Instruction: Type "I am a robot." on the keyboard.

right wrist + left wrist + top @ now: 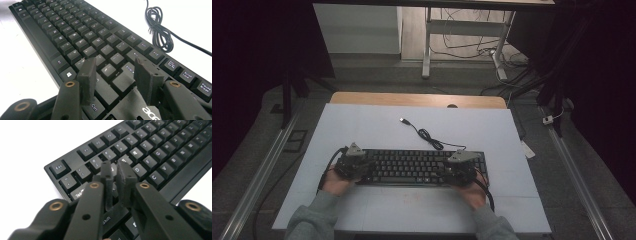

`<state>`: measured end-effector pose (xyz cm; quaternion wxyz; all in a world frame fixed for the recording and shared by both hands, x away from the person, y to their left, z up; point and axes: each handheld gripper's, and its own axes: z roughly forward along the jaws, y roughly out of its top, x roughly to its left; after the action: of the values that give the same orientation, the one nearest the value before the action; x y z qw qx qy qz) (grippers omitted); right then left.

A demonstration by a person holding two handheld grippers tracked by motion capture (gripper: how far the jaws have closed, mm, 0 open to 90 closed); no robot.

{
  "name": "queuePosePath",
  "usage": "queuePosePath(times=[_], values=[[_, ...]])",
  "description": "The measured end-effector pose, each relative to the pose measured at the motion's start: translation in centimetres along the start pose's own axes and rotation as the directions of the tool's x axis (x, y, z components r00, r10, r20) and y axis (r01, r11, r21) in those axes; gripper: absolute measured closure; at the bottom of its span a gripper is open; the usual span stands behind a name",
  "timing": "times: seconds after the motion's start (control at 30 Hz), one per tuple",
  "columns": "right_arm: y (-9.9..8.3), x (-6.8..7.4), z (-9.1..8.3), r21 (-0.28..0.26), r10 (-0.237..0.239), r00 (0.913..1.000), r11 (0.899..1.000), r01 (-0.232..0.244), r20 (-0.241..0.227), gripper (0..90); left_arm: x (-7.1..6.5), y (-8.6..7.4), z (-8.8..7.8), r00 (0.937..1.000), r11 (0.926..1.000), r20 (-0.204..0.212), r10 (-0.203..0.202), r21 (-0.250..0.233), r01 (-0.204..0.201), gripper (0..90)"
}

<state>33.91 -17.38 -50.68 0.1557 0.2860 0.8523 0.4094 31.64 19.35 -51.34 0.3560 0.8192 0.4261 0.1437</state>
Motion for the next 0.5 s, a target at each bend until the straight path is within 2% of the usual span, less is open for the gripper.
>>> queuePosePath(times=[0.17, 0.5], values=[[0.0, -0.03, -0.01, -0.002, 0.001, 1.0, 1.0, -0.001, -0.001, 52.9, -0.18, 0.13, -0.3, 0.9999, 0.9997, 0.009, -0.006, -0.026, 0.006, 68.4], [0.01, -0.05, -0.06, -0.001, 0.0, 1.0, 1.0, 0.0, 0.001, 52.8, -0.47, 0.38, -0.76, 0.9999, 0.9983, 0.009, -0.01, -0.057, 0.011, 56.2]])
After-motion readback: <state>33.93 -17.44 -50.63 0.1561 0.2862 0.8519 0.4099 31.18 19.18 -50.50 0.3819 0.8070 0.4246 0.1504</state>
